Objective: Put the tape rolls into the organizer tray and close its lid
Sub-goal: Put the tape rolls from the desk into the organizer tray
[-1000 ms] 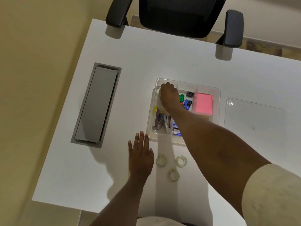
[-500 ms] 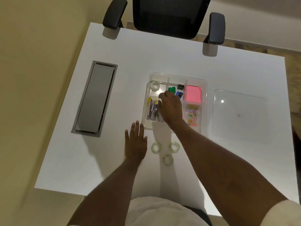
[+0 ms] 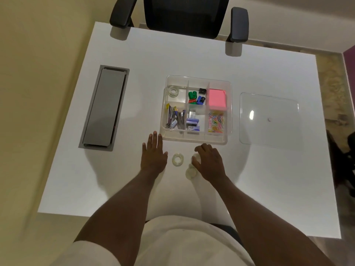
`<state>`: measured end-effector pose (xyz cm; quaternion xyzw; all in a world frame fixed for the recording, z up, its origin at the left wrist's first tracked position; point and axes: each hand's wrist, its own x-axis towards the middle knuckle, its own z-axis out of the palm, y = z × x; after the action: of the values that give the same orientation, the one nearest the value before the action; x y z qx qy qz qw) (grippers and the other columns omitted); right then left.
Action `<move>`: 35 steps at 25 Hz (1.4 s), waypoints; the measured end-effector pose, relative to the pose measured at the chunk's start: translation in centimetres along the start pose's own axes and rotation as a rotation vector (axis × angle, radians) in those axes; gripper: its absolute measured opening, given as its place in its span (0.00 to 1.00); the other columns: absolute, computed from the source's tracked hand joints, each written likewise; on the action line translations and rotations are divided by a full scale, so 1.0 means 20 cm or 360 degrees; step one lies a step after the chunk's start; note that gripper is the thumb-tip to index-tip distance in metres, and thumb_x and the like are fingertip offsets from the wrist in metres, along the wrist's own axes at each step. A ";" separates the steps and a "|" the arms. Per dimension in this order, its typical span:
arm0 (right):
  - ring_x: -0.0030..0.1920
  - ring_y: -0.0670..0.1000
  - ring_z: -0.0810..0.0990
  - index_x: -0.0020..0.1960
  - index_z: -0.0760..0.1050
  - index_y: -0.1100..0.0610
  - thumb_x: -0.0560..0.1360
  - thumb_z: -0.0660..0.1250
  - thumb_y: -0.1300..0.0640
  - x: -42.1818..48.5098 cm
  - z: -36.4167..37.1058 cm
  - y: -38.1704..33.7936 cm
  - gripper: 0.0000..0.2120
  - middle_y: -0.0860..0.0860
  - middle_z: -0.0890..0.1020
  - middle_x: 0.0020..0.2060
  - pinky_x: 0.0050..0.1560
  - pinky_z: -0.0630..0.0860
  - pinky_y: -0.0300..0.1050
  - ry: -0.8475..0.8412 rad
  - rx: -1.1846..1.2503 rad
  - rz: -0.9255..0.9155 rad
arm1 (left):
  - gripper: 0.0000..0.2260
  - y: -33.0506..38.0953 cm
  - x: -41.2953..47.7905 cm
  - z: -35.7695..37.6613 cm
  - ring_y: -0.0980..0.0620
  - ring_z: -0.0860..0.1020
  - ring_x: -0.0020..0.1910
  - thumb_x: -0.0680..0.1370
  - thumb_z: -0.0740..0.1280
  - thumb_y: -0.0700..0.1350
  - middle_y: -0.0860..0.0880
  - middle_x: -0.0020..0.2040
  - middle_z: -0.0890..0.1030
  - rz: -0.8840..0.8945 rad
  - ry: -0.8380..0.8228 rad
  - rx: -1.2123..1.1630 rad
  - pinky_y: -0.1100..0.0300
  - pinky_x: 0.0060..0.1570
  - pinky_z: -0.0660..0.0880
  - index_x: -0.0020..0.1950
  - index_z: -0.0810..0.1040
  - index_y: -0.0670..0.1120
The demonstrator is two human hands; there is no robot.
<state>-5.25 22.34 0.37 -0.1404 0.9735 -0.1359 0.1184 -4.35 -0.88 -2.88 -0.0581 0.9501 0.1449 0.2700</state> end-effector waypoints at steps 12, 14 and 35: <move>0.59 0.57 0.76 0.66 0.72 0.55 0.76 0.71 0.49 -0.04 0.09 0.00 0.22 0.54 0.74 0.59 0.57 0.76 0.49 -0.0216 0.0202 0.0418 | 0.38 -0.03 0.02 -0.03 0.42 0.39 0.86 0.86 0.57 0.57 0.42 0.86 0.36 0.0081 -0.0099 0.0088 0.40 0.84 0.48 0.85 0.37 0.44; 0.58 0.57 0.77 0.67 0.72 0.56 0.76 0.71 0.49 -0.03 0.10 0.00 0.23 0.55 0.75 0.60 0.56 0.77 0.49 -0.0206 0.0224 0.0386 | 0.38 -0.04 0.02 -0.03 0.43 0.39 0.86 0.86 0.57 0.57 0.43 0.86 0.36 0.0082 -0.0087 0.0045 0.41 0.85 0.48 0.85 0.37 0.45; 0.60 0.58 0.76 0.65 0.76 0.56 0.72 0.73 0.55 1.25 -0.34 -0.19 0.22 0.55 0.79 0.58 0.62 0.72 0.53 0.0193 -0.0180 -0.0220 | 0.38 -0.06 0.05 0.14 0.46 0.44 0.86 0.82 0.55 0.63 0.48 0.87 0.43 0.0017 0.0277 -0.0105 0.40 0.84 0.51 0.86 0.44 0.50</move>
<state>-29.57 12.79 2.98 -0.2052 0.9730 -0.0970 0.0415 -3.50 -1.23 -6.02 -0.0744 0.9650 0.1719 0.1835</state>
